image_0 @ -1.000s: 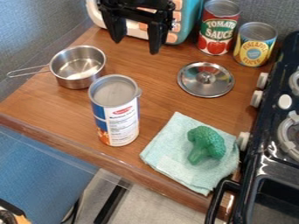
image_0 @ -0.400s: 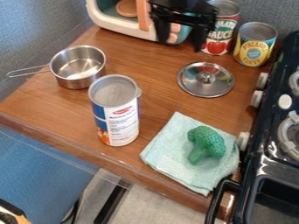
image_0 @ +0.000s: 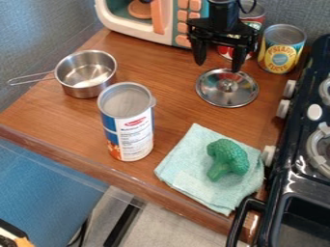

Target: Put a silver lid on the silver pot

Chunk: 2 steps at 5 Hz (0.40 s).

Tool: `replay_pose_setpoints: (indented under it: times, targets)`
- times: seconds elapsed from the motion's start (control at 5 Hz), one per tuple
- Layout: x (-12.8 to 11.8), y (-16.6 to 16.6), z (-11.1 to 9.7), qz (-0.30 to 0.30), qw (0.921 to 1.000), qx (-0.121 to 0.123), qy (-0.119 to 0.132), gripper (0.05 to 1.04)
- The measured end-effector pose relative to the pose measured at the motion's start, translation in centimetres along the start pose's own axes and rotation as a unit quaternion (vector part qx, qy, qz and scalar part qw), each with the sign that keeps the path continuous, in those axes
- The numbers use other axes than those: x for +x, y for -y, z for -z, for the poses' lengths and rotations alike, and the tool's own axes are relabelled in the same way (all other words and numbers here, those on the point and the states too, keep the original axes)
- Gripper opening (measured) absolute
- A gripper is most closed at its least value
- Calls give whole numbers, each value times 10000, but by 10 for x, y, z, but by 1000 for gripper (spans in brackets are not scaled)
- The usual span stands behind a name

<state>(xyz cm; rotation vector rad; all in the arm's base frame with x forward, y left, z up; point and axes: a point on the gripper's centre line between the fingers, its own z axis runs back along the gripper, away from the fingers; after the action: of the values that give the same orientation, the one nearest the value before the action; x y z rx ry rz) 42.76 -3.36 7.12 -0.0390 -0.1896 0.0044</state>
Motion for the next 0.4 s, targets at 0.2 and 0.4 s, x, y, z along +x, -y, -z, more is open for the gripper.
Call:
replay_pose_setpoints:
  times: [0.2,0.4]
  targets:
    - [0,13,18,147,9998,-42,-145,1001]
    - [-3,16,23,160,9996,-55,-216,1001]
